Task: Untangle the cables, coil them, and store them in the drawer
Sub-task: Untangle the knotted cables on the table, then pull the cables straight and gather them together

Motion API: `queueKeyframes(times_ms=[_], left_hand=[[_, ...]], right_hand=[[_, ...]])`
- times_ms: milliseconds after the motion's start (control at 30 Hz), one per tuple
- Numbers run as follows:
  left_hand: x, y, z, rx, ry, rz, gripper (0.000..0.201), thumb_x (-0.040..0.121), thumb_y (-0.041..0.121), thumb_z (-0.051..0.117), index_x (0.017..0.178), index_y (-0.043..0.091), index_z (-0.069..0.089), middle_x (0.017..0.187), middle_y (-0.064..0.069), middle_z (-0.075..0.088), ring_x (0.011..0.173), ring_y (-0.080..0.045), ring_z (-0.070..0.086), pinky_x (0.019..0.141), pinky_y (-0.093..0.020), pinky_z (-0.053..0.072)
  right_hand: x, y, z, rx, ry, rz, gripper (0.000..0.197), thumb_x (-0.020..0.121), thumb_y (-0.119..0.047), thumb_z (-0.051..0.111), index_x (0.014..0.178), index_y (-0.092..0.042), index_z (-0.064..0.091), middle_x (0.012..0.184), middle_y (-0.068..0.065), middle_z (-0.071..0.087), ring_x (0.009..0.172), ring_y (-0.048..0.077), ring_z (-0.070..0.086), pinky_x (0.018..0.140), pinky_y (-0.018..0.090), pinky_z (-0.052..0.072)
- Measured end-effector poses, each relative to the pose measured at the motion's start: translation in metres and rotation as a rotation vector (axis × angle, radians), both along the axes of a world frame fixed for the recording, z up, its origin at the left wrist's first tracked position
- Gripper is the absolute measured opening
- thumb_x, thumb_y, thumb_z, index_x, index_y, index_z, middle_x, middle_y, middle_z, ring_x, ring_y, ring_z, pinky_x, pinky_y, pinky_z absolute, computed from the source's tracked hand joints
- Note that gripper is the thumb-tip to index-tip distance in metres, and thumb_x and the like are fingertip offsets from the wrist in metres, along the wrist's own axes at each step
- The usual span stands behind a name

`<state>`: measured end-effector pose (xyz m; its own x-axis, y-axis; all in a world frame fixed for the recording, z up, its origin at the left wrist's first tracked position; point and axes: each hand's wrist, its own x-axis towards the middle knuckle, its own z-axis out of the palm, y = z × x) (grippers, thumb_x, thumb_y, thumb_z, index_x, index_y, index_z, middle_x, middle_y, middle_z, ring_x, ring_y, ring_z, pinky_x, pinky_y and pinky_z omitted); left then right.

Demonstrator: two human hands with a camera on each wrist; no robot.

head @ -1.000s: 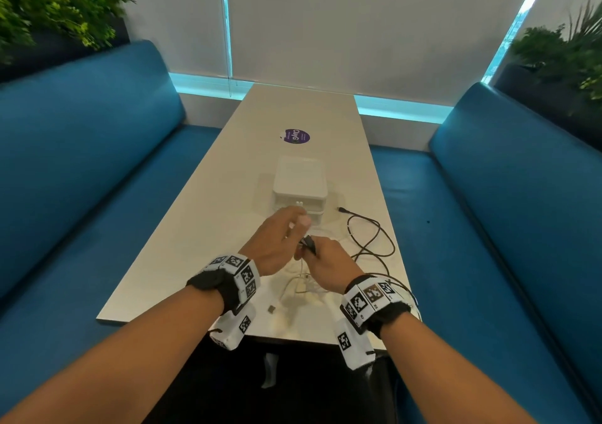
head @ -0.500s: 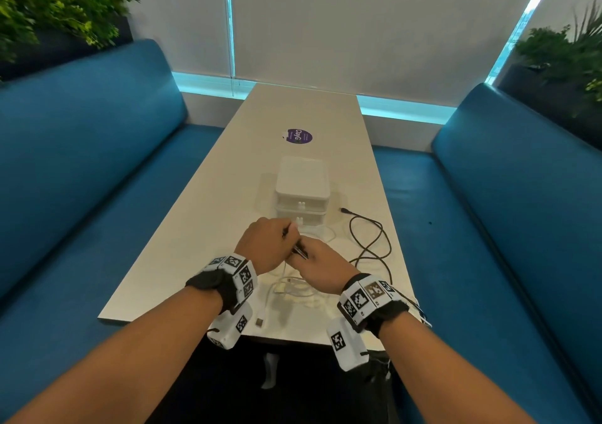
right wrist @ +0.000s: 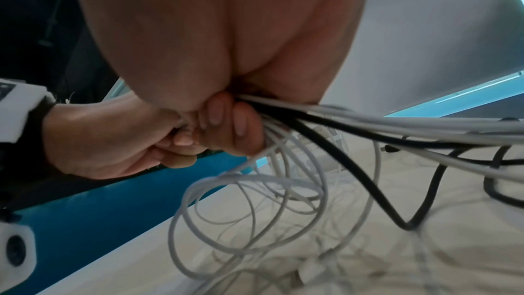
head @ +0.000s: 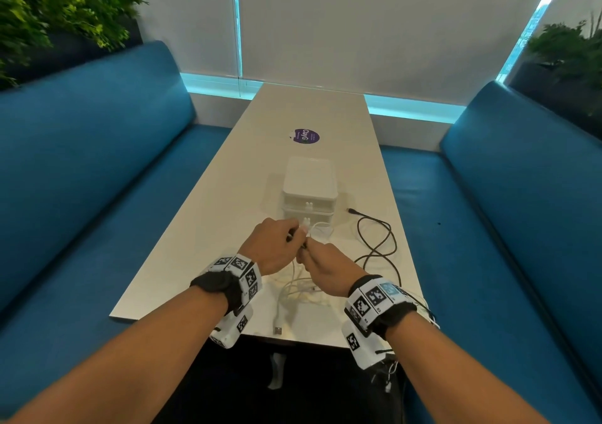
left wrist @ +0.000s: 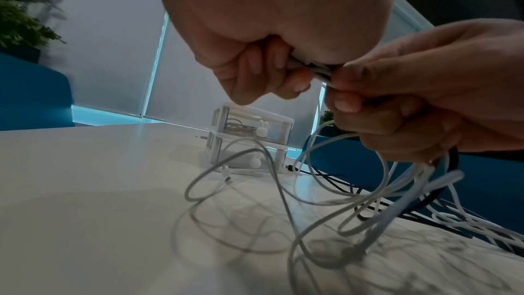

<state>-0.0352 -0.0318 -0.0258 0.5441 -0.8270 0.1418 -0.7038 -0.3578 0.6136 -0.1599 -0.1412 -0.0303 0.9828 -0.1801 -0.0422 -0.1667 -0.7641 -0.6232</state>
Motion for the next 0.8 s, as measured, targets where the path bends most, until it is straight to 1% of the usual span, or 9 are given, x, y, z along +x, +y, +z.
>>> queueKeyframes(times_ms=[133,267,367,433,500,567,667,733,800], left_hand=[[0.003,-0.001,0.004,0.053,-0.089,-0.007,0.04,0.098,0.038,0.046,0.061,0.023,0.044,0.058,0.001,0.056,0.054,-0.021,0.05,0.051,-0.03,0.035],[0.008,0.0,0.016,0.1,-0.14,-0.016,0.043,0.097,0.033,0.047,0.056,0.022,0.043,0.054,0.001,0.052,0.05,-0.019,0.044,0.05,-0.031,0.032],[0.018,0.003,0.024,0.085,-0.128,-0.014,0.043,0.097,0.029,0.048,0.056,0.016,0.043,0.052,-0.001,0.049,0.049,-0.019,0.039,0.05,-0.033,0.032],[0.022,0.003,0.028,0.05,-0.096,0.005,0.043,0.097,0.028,0.049,0.058,0.013,0.043,0.054,-0.002,0.047,0.05,-0.019,0.037,0.052,-0.033,0.032],[0.026,0.003,0.026,0.004,-0.039,0.026,0.045,0.1,0.033,0.049,0.06,0.012,0.044,0.055,-0.002,0.047,0.051,-0.017,0.037,0.053,-0.033,0.032],[0.03,0.008,0.022,-0.049,0.078,0.026,0.052,0.1,0.048,0.047,0.065,0.011,0.05,0.058,-0.001,0.052,0.053,-0.016,0.042,0.056,-0.033,0.037],[0.036,0.018,0.014,-0.105,0.339,0.027,0.058,0.095,0.067,0.039,0.089,0.014,0.063,0.076,-0.002,0.07,0.056,-0.023,0.063,0.061,-0.038,0.049],[0.039,0.024,0.009,-0.135,0.446,0.071,0.059,0.093,0.07,0.038,0.101,0.016,0.062,0.088,-0.004,0.072,0.063,-0.025,0.07,0.063,-0.04,0.05],[0.038,0.026,0.004,-0.095,0.474,0.086,0.059,0.093,0.069,0.04,0.099,0.014,0.063,0.089,-0.006,0.072,0.064,-0.022,0.069,0.062,-0.038,0.049]], right_hand=[[-0.001,0.001,0.003,0.048,0.027,0.004,0.017,0.104,-0.019,0.033,0.1,-0.016,0.049,0.088,-0.008,0.054,0.071,0.007,0.05,0.07,0.027,0.044],[-0.005,0.002,0.01,0.072,0.024,-0.029,0.028,0.103,-0.037,0.04,0.097,-0.013,0.053,0.086,0.004,0.061,0.075,0.021,0.056,0.075,0.04,0.049],[-0.007,-0.003,0.013,0.081,0.034,-0.023,0.033,0.102,-0.047,0.041,0.091,-0.017,0.051,0.074,-0.003,0.057,0.064,0.013,0.058,0.071,0.039,0.052],[-0.006,-0.004,0.017,0.026,0.015,-0.019,0.031,0.104,-0.045,0.037,0.091,-0.02,0.051,0.073,-0.005,0.058,0.065,0.014,0.06,0.069,0.037,0.049],[-0.001,-0.004,0.019,-0.046,-0.017,-0.04,0.032,0.105,-0.041,0.034,0.092,-0.019,0.052,0.076,-0.002,0.058,0.072,0.021,0.058,0.07,0.039,0.046],[0.004,-0.004,0.017,-0.081,-0.058,-0.073,0.034,0.105,-0.042,0.032,0.093,-0.017,0.052,0.079,0.004,0.061,0.074,0.026,0.057,0.069,0.041,0.046],[0.004,-0.007,0.011,-0.08,-0.12,-0.119,0.034,0.106,-0.042,0.031,0.092,-0.016,0.049,0.08,0.008,0.063,0.072,0.027,0.056,0.064,0.038,0.044],[0.004,-0.008,0.009,-0.072,-0.149,-0.169,0.032,0.106,-0.04,0.032,0.088,-0.017,0.046,0.075,0.004,0.059,0.067,0.024,0.052,0.058,0.034,0.037],[0.006,-0.009,0.008,-0.065,-0.168,-0.216,0.031,0.106,-0.039,0.032,0.087,-0.019,0.045,0.072,0.0,0.055,0.065,0.021,0.05,0.056,0.035,0.034]])
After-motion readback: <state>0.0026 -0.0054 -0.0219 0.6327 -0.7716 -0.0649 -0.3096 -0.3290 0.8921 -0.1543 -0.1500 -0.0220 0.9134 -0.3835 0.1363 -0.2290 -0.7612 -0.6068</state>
